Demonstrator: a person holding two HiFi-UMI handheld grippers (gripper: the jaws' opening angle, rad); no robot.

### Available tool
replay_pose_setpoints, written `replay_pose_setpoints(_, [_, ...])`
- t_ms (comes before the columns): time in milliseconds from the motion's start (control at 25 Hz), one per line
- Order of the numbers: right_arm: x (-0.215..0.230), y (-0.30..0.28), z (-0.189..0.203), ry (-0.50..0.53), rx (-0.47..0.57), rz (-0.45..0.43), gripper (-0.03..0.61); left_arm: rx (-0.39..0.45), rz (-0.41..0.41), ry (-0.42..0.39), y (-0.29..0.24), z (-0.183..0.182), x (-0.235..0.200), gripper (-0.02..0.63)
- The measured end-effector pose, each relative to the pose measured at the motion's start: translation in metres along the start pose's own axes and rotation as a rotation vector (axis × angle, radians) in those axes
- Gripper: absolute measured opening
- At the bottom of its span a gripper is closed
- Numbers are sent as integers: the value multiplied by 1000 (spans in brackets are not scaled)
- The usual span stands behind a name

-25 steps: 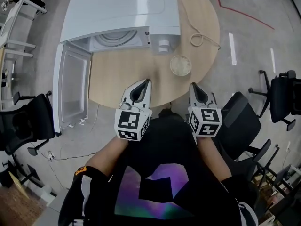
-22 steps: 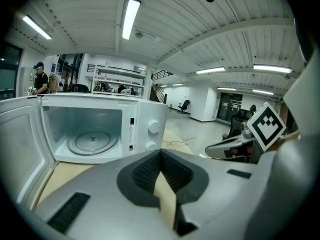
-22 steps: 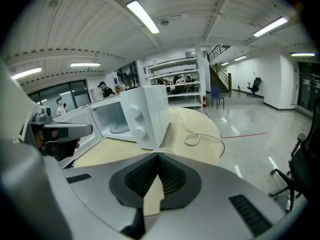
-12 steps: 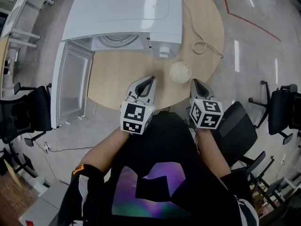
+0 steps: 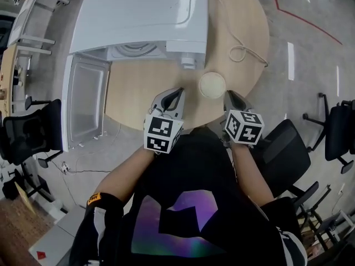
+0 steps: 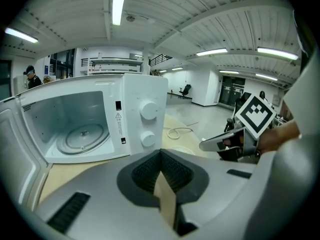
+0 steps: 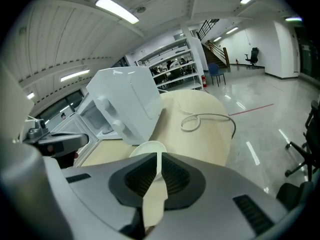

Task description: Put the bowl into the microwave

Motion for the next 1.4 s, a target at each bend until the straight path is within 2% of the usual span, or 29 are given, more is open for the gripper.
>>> replay_pose_setpoints(360, [18,-14,-6,-50,16,-61,21,-49,-50,16,-17,10,9,46])
replay_pose_setpoints(600, [20,-25,-1,-128,-21,-74,64,-39,-62,12,-19,6,1,46])
replay_pose_setpoints(880, [19,-40,15,-288,-52,-114,64,-54,-47,0,-20,10,-13,46])
replay_pose_setpoints(1080, [24,-42,21,-383,-69,-96,64,-53,-30,-7,-19,8,-18,46])
replay_pose_setpoints(1400, [31,-47,29,-554,-28,-132,63,-49,-27,0,-15,10,-25,46])
Point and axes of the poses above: the fingertips, and each gripper's own axes: y backward along the fingers, x to its right, z out of its underside, the point moved 10 cm from there along y, backward along the fingers, and after that the axes turned 4 degrees about y, right-handed, at the moved point
